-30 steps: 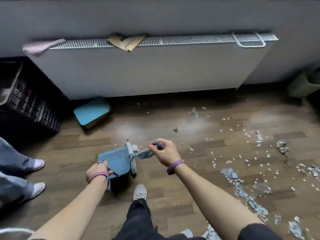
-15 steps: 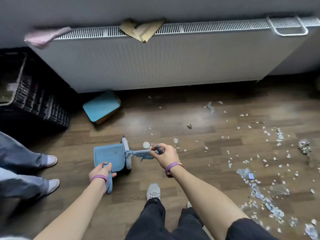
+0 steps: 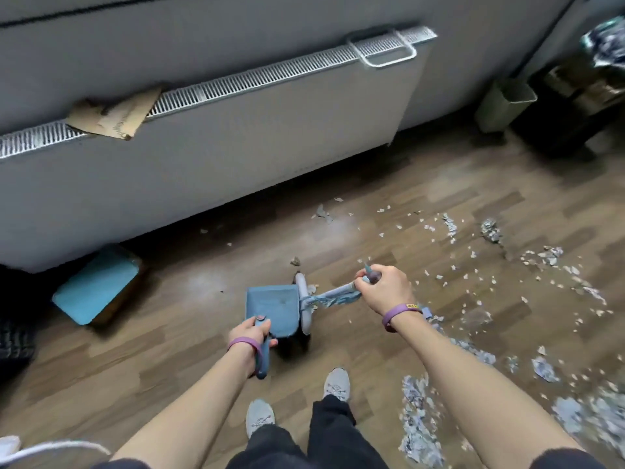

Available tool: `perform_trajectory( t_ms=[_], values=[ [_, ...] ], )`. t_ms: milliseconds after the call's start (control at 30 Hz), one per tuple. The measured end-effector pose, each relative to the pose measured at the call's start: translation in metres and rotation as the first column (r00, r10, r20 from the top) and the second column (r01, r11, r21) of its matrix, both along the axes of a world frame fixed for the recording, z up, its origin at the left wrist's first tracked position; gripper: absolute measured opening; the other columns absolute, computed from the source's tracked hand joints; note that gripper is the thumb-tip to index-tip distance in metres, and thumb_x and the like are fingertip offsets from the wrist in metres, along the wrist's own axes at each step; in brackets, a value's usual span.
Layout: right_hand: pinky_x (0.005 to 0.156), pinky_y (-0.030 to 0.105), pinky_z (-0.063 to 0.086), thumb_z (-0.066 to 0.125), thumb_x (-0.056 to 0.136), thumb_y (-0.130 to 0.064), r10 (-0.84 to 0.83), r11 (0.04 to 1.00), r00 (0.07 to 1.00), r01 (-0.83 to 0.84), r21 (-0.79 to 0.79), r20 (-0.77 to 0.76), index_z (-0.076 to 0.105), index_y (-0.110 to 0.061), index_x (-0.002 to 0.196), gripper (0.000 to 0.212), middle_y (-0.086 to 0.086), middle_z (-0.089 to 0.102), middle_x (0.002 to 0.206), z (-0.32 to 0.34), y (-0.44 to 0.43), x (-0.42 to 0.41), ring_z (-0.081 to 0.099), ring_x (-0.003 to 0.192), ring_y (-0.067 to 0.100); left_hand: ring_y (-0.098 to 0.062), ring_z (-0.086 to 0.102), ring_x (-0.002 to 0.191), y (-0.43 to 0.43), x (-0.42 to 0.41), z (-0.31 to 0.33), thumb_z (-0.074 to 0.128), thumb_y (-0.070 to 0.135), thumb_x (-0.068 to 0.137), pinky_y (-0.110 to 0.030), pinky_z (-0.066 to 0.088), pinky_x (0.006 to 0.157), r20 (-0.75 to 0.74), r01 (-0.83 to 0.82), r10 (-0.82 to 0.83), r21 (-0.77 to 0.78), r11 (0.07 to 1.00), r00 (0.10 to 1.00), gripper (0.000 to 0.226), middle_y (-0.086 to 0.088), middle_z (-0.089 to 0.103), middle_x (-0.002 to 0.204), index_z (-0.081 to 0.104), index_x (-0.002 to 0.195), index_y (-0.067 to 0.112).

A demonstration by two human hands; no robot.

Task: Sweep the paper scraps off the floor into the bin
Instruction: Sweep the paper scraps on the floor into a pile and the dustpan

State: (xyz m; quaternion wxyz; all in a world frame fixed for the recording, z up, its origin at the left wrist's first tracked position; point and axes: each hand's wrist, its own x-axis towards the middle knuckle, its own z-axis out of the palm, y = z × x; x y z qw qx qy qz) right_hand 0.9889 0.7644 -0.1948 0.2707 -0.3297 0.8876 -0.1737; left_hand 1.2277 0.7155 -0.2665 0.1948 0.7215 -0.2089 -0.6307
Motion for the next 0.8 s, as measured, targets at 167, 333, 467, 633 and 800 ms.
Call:
perform_trajectory(
  t_ms=[167, 333, 467, 633, 800],
  values=[
    [0.060, 0.028, 0.045, 0.061, 0.076, -0.036, -0.184, 0.983, 0.981, 0.185, 0.008, -0.063, 0.055, -0.014, 0.059, 0.028, 0.002, 0.057, 0.063, 0.011, 0.057, -0.109, 0.056, 0.071, 0.031, -0.022, 0.055, 0.055, 0.009, -0.110, 0.016, 0.056, 0.000, 0.091, -0.016, 0.046, 0.036, -0.021, 0.204, -0.205, -0.033, 0.978, 0.979, 0.034, -0.008, 0.057, 0.103, 0.057, 0.126, 0.003],
    [0.068, 0.027, 0.041, 0.061, 0.083, -0.028, -0.185, 0.982, 0.981, 0.186, 0.024, -0.062, 0.061, -0.018, 0.069, 0.017, 0.010, 0.069, 0.084, 0.012, 0.090, -0.165, 0.061, 0.089, 0.033, -0.022, 0.057, 0.048, 0.009, -0.174, 0.031, 0.058, 0.008, 0.093, -0.021, 0.048, 0.048, 0.011, 0.322, -0.321, -0.059, 0.945, 0.947, 0.032, -0.008, 0.058, 0.099, 0.058, 0.125, 0.004],
    [0.070, 0.029, 0.045, 0.060, 0.083, -0.025, -0.122, 0.992, 0.988, 0.125, 0.027, -0.095, 0.070, -0.016, 0.088, 0.015, 0.011, 0.071, 0.090, 0.009, 0.095, -0.182, 0.062, 0.094, 0.033, -0.017, 0.057, 0.044, 0.001, -0.197, 0.037, 0.058, 0.009, 0.093, -0.024, 0.047, 0.054, 0.012, 0.359, -0.359, -0.055, 0.932, 0.933, 0.027, -0.002, 0.059, 0.087, 0.061, 0.119, 0.005],
    [0.070, 0.030, 0.046, 0.062, 0.081, -0.026, -0.063, 0.997, 0.993, 0.058, -0.060, -0.101, 0.072, -0.019, 0.088, 0.014, 0.013, 0.070, 0.084, 0.031, 0.066, -0.185, 0.063, 0.088, 0.035, -0.014, 0.058, 0.038, -0.013, -0.196, 0.022, 0.057, 0.011, 0.093, -0.019, 0.048, 0.043, 0.060, 0.321, -0.318, -0.049, 0.946, 0.946, 0.030, -0.008, 0.059, 0.099, 0.060, 0.122, 0.003],
    [0.064, 0.029, 0.040, 0.061, 0.082, -0.028, -0.036, 0.992, 0.999, 0.034, -0.120, -0.008, 0.054, -0.021, 0.055, 0.028, 0.006, 0.055, 0.062, 0.043, 0.018, -0.155, 0.049, 0.072, 0.032, -0.015, 0.058, 0.035, -0.041, -0.174, 0.019, 0.052, 0.009, 0.095, -0.014, 0.042, 0.030, 0.074, 0.145, -0.142, -0.041, 0.989, 0.987, 0.037, -0.013, 0.060, 0.123, 0.051, 0.130, -0.001]
  ],
)
